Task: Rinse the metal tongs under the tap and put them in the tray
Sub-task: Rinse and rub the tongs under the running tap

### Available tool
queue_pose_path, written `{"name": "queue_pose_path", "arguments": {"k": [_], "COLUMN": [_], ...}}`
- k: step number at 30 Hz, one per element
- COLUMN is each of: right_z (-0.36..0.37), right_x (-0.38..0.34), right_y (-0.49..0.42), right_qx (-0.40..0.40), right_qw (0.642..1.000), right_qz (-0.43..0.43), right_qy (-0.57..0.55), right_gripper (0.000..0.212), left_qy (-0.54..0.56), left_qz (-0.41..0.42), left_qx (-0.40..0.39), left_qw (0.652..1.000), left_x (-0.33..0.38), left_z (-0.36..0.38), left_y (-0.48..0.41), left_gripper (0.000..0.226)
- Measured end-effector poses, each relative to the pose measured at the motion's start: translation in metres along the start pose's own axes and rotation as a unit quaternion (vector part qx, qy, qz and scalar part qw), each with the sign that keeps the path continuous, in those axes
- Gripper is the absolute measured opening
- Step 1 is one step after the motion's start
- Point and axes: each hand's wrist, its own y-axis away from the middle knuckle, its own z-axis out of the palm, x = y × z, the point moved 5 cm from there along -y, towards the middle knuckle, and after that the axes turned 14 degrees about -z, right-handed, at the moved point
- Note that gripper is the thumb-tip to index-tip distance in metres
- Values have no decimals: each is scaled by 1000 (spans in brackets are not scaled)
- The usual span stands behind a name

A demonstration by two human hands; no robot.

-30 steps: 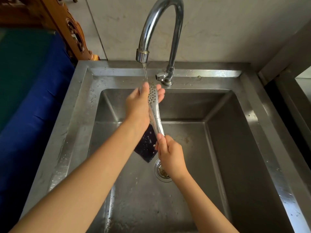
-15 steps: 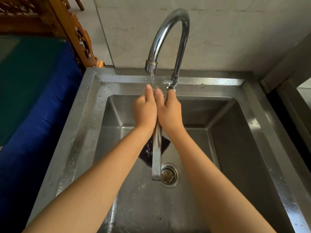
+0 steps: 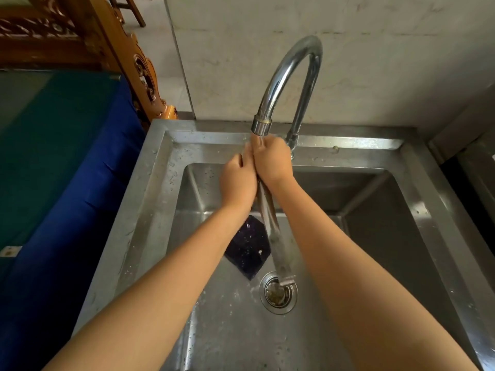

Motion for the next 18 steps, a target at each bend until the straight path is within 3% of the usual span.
{"name": "queue_pose_path", "arguments": {"k": [5,8,13,18], "right_z": [4,12,-4,1], "right_x": [1,1,8,5], "right_y": [3,17,-4,-4], "right_qx": [27,17,36,2], "right_qw": [998,999,998,999], "right_qz": [32,25,50,33], "right_qy": [-36,-37,-26,24], "right_gripper": [34,40,40,43], "left_qy": [47,54,-3,-26], "left_qz": [-3,-12,-5,-7], "left_qx": [-6,16,-31,-1], "left_qw": [999,998,1000,1000], "left_x": [10,24,1,7], "left_z": [0,-4,3,0], "left_y": [-10,-22,-2,-9], "left_gripper": [37,34,44,49]}}
